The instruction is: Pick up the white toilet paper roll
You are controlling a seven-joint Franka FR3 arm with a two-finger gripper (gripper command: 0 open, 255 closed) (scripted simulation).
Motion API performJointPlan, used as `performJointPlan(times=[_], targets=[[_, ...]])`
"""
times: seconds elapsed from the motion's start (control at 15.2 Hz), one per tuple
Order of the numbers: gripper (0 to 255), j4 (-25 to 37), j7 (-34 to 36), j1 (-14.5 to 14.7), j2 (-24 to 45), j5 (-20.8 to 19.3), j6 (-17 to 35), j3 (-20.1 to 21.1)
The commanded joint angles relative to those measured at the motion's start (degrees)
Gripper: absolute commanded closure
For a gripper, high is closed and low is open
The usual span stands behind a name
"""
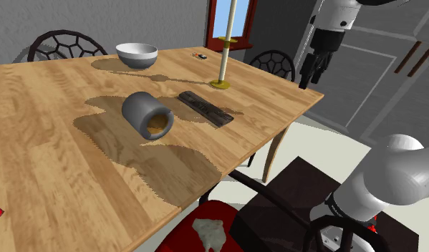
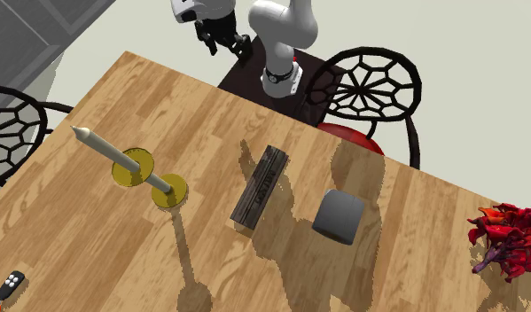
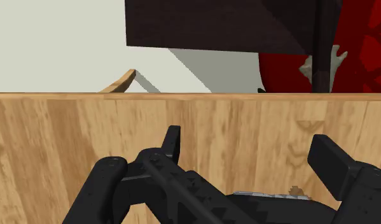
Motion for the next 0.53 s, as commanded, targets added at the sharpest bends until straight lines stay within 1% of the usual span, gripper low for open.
performJointPlan(times=[0.0,0.46], targets=[[0,0.00,0.00,0.00,0.00,0.00,0.00,0.00],[0,-12.24,8.74,3.42,-8.11,5.40,18.25,9.00]])
